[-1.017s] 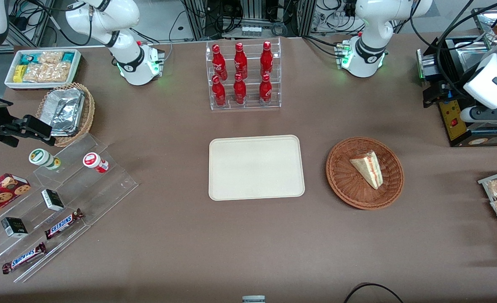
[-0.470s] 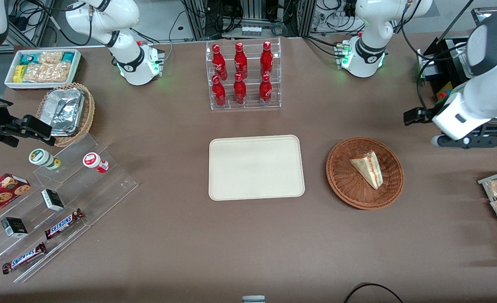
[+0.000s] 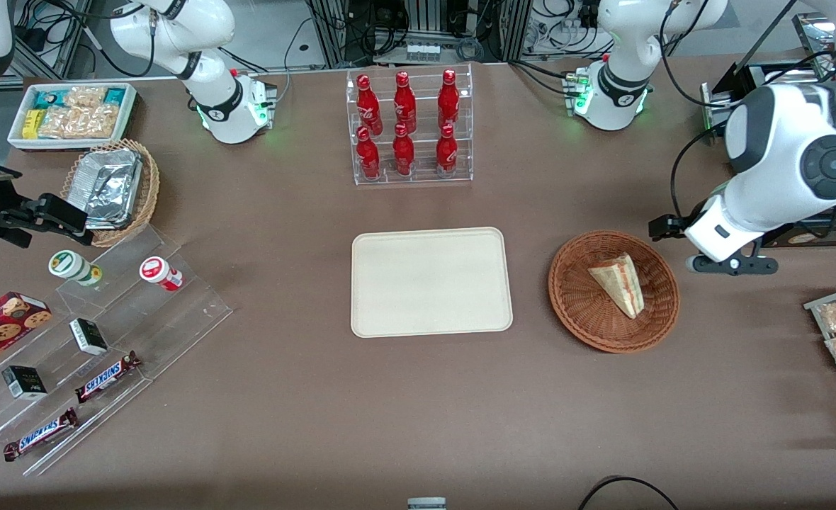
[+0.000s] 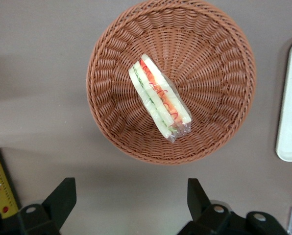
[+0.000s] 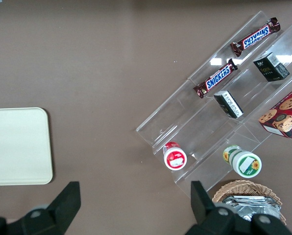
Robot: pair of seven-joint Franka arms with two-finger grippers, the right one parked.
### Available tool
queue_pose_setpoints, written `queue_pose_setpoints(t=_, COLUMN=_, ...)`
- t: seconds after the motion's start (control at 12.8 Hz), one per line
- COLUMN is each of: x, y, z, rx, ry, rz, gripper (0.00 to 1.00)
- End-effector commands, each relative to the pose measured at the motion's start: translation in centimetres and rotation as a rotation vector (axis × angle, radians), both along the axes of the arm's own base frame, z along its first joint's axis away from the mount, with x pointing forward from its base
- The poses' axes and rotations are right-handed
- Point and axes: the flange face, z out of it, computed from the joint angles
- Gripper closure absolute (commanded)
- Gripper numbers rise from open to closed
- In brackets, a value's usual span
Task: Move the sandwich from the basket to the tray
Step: 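Move the left gripper over the sandwich in the wicker basket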
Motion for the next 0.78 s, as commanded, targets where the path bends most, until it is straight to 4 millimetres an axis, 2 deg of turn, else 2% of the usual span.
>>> queue_pose_setpoints(t=0.0, x=-1.9, y=0.1, z=-2.2, rx=-0.001, ry=-0.056, rz=-0.015, gripper=0.0)
queue_pose_setpoints(t=0.16, x=-2.5, y=0.0, z=-4.2, rx=-0.005, ry=-0.095, rz=-0.003, gripper=0.0)
queue_pose_setpoints(t=0.39, x=-2.2, y=-0.1, z=-4.9, rx=0.004, ry=-0.111, rz=0.101, gripper=0.0)
queue_pose_setpoints(t=0.47, x=-2.3, y=-0.7, z=-5.3, rx=0.013, ry=-0.107, rz=0.165, gripper=0.0)
queue_pose_setpoints(t=0.55, x=-2.3, y=-2.0, z=-5.7, rx=0.019, ry=-0.111, rz=0.212, gripper=0.0)
queue_pose_setpoints(t=0.7, x=-2.1, y=-2.9, z=-6.4, rx=0.028, ry=-0.122, rz=0.319, gripper=0.0)
